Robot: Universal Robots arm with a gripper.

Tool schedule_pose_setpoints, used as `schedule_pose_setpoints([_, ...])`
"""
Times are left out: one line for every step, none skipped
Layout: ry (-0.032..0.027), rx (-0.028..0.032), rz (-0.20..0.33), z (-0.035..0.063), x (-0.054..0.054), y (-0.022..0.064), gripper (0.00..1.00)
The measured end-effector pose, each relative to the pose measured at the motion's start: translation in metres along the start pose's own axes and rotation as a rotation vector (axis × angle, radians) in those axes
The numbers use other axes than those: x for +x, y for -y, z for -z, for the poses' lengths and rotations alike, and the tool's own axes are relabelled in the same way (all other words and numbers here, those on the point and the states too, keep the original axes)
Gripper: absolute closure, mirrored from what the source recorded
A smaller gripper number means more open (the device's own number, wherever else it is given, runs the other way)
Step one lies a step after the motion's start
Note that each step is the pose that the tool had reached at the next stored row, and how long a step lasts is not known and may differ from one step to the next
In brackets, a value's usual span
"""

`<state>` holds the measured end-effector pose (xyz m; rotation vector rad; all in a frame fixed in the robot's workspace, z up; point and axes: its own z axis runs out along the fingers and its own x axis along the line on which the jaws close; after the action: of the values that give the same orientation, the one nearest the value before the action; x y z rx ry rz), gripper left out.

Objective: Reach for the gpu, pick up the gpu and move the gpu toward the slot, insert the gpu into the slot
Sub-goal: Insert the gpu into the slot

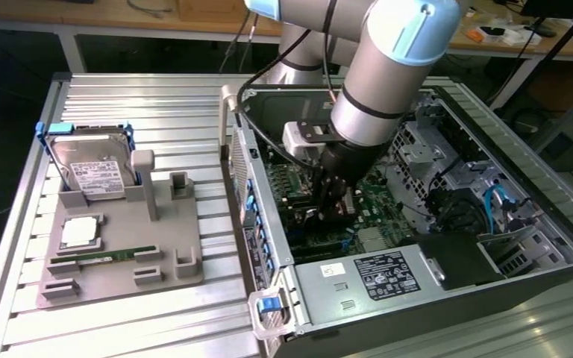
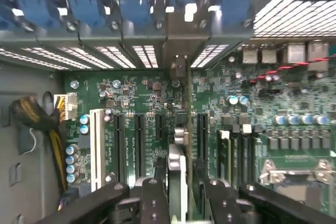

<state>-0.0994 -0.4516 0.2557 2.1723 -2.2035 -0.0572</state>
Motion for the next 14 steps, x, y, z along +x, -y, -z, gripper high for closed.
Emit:
schedule_pose_setpoints([0.0000, 0.0005, 0.000, 0.0032, 0.000, -0.0002, 0.67])
schedule_pose_setpoints([0.0001, 0.0007, 0.000, 0.0066, -0.001, -0.0004, 0.67])
schedule_pose_setpoints([0.0003, 0.0010, 0.000, 0.0102, -0.001, -0.0006, 0.67])
schedule_pose_setpoints([0.0000, 0.0010, 0.000, 0.0134, -0.002, -0.0008, 0.67])
schedule_pose_setpoints([0.0000, 0.0011, 0.000, 0.0153, -0.002, -0.0009, 0.67])
schedule_pose_setpoints([0.0001, 0.0014, 0.000, 0.0165, -0.002, -0.0010, 0.67])
schedule_pose_setpoints([0.0003, 0.0015, 0.000, 0.0173, -0.003, -0.0010, 0.68])
schedule_pose_setpoints([0.0002, 0.0015, 0.000, 0.0173, -0.003, -0.0010, 0.68])
schedule_pose_setpoints([0.0003, 0.0015, 0.000, 0.0173, -0.003, -0.0010, 0.75])
schedule_pose_setpoints([0.0001, 0.0015, 0.000, 0.0173, -0.003, -0.0011, 0.75])
schedule_pose_setpoints([0.0002, 0.0015, 0.000, 0.0173, -0.003, -0.0011, 0.81])
schedule_pose_setpoints([0.0001, 0.0014, 0.000, 0.0174, -0.003, -0.0011, 0.87])
schedule_pose_setpoints([0.0001, 0.0014, 0.000, 0.0174, -0.003, -0.0011, 0.87])
schedule_pose_setpoints([0.0001, 0.0014, 0.000, 0.0173, -0.003, -0.0011, 0.89])
